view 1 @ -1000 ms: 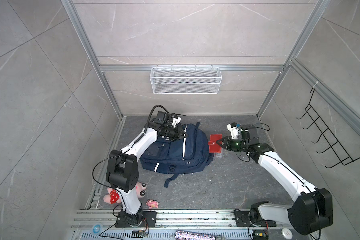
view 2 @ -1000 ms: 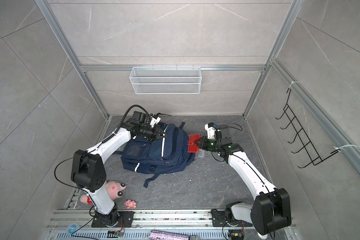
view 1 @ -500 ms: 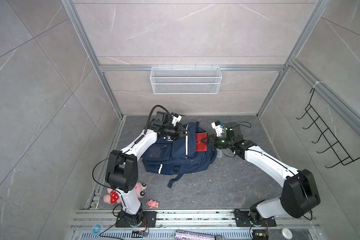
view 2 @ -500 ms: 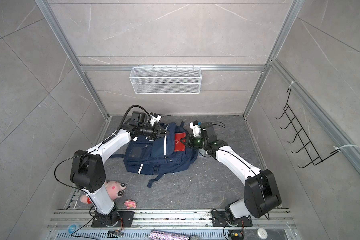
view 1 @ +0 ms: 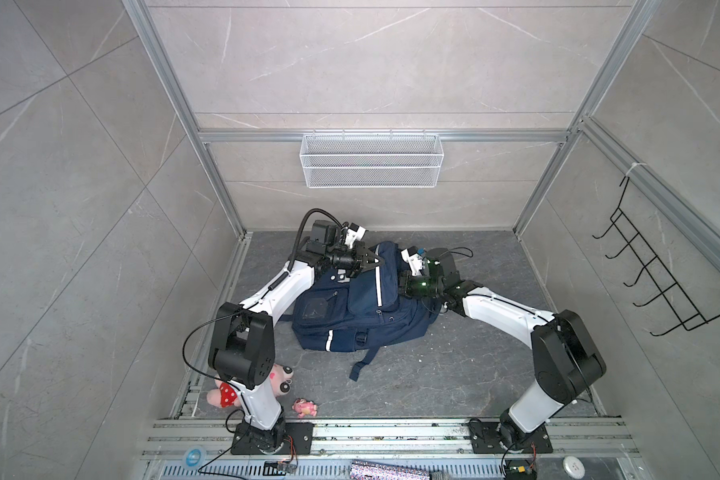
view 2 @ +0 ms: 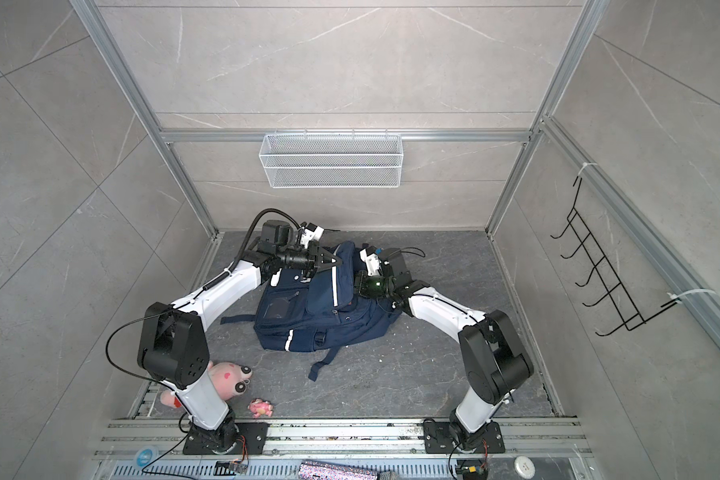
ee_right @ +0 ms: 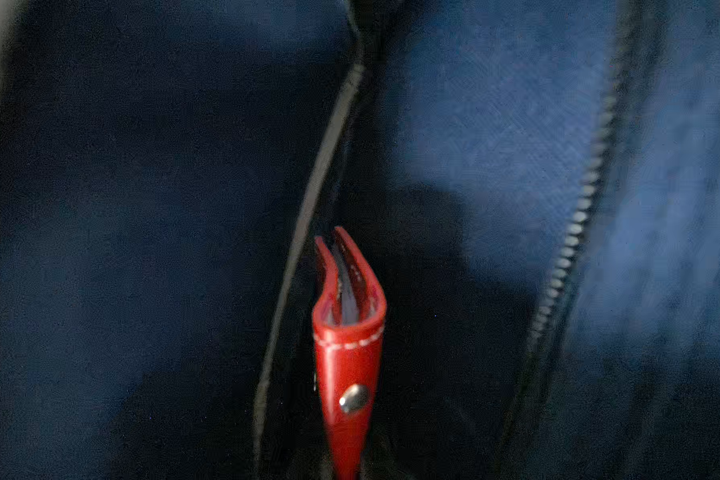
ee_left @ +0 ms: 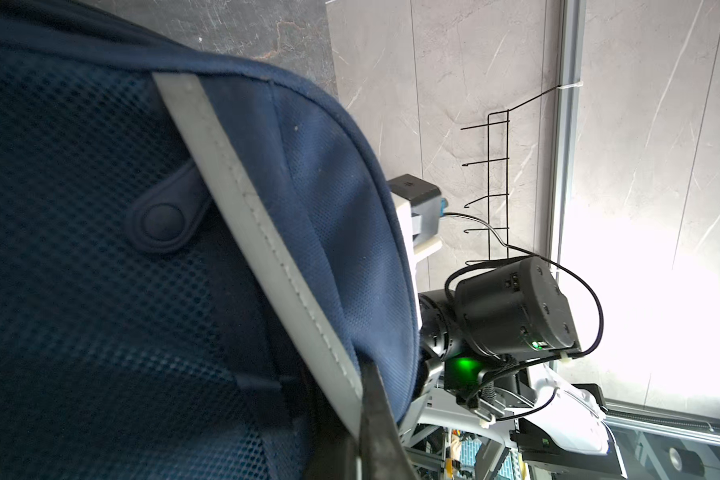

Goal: Pack the student bag
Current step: 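Push the red wallet down into the backpack opening with the right gripper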

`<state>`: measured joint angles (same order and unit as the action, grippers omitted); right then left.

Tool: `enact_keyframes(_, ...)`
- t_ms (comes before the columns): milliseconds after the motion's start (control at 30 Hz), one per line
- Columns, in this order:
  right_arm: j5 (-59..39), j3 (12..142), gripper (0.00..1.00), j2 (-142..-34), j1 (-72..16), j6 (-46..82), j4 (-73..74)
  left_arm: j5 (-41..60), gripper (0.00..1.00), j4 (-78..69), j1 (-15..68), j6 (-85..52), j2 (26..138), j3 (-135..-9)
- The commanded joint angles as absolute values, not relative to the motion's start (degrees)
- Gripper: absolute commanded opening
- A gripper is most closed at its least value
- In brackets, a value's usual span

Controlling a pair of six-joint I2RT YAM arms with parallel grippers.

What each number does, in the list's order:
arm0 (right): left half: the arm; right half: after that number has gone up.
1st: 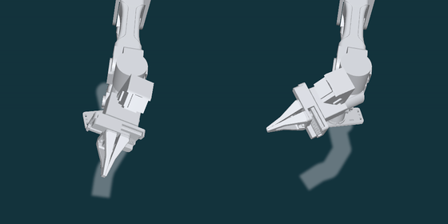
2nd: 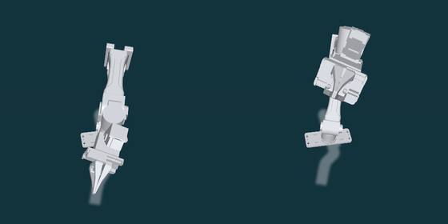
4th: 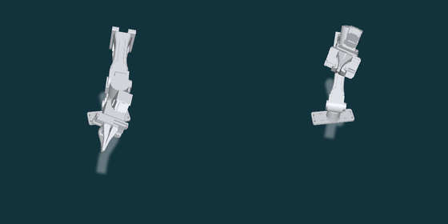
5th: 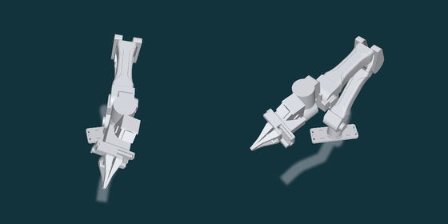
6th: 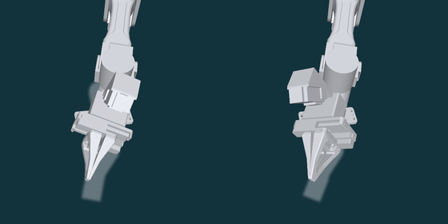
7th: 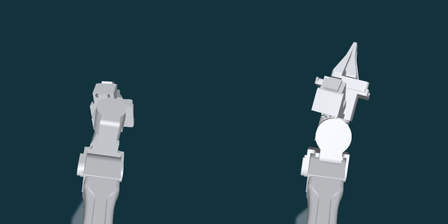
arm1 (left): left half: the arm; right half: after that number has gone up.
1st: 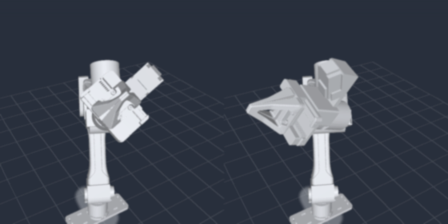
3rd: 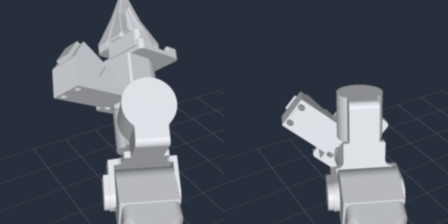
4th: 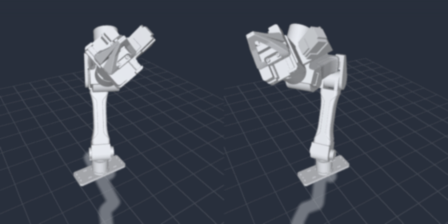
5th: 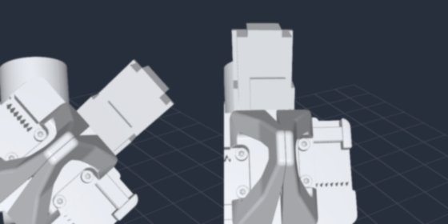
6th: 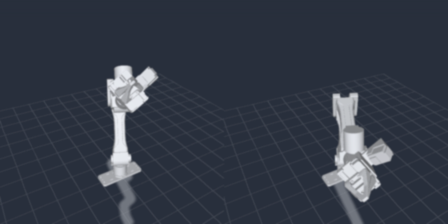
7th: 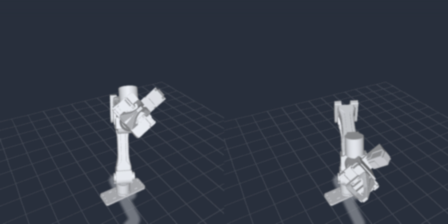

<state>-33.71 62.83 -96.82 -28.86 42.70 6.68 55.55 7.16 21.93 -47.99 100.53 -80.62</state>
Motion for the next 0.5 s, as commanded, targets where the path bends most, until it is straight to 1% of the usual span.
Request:
enact_keyframes(0, -34.6, 65.3, 0.0, -99.1, -30.1, 44.2, 10.5, 61.7, 0.0, -6.1, 22.9, -50.1, 93.7, -82.6)
enact_keyframes(33, -34.5, 65.5, 0.0, -99.5, -30.3, 43.9, 10.3, 61.5, 0.0, -6.9, 23.0, -50.7, 93.7, -82.2)
enact_keyframes(267, -33.9, 66.8, 0.17, -101.3, -31.2, 43.7, 9.2, 59.9, 0.0, -9.8, 23.6, -52.2, 93.6, -80.9)
enact_keyframes(433, -32.3, 66.4, 0.28, -99.3, -31.1, 42.2, 6.8, 58.3, 0.0, -9.2, 23.6, -51.9, 93.3, -79.6)
enact_keyframes(467, -31.9, 66.2, 0.29, -98.7, -31.1, 41.6, 5.9, 57.8, 0.0, -8.8, 23.5, -51.8, 93.3, -79.2)
